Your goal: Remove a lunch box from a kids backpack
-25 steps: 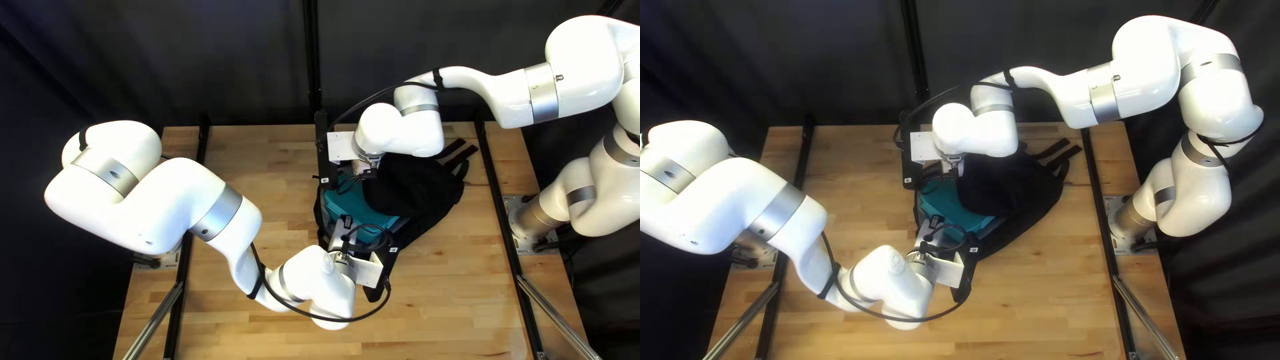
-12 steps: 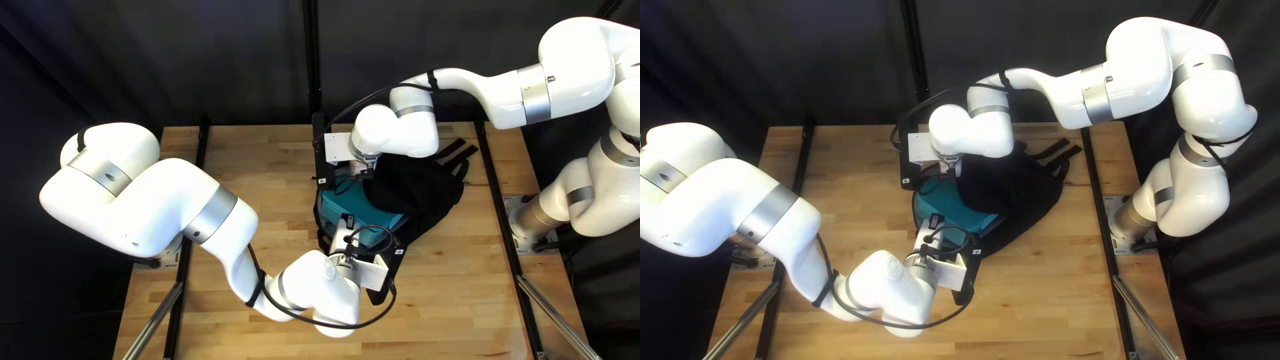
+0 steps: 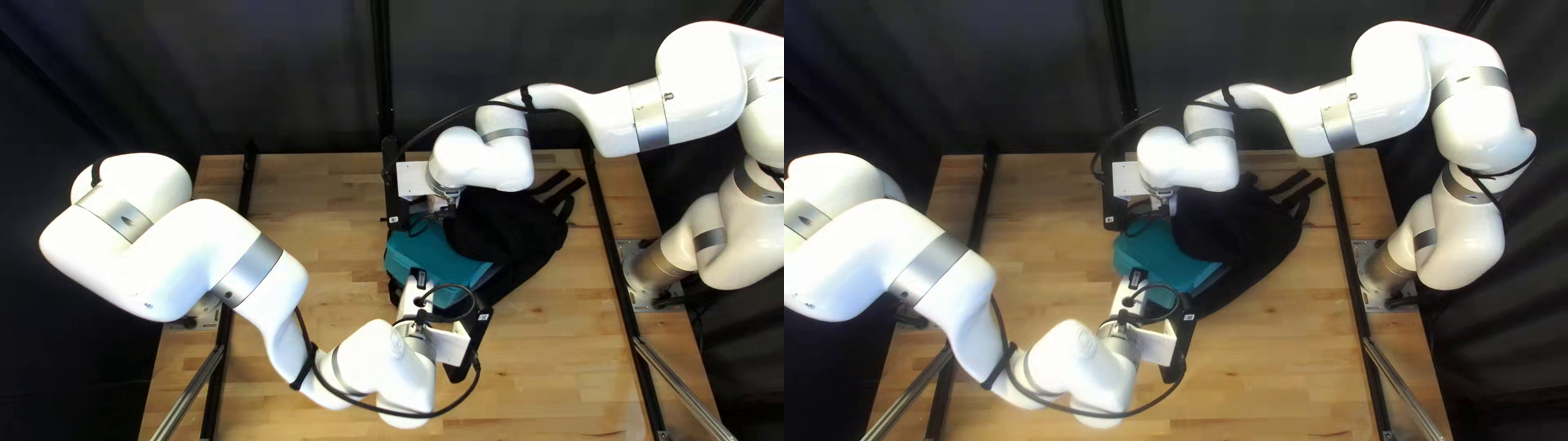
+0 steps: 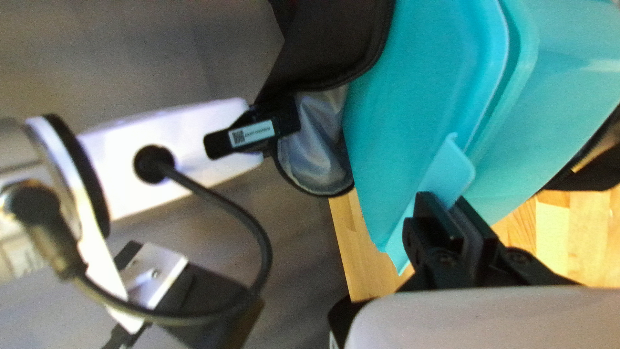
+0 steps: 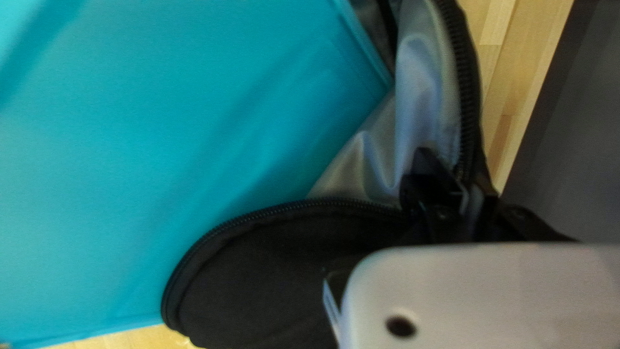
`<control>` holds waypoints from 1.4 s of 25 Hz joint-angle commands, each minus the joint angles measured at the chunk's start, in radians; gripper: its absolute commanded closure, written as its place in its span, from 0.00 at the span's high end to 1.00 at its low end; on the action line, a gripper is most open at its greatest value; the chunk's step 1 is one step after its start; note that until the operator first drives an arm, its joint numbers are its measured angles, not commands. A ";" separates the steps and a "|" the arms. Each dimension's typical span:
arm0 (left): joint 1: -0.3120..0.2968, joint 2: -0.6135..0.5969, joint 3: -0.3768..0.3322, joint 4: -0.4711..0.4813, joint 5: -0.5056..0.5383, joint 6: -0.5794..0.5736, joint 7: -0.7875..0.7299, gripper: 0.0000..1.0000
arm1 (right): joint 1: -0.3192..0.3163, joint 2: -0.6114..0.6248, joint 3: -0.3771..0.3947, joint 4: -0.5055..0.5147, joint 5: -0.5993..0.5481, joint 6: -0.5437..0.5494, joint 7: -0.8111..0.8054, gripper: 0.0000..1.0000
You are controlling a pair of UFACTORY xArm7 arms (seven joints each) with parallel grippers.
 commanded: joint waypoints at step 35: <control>-0.086 -0.122 -0.062 -0.069 -0.280 0.301 -0.090 0.00 | -0.004 -0.093 -0.005 -0.124 -0.006 -0.013 0.028 0.00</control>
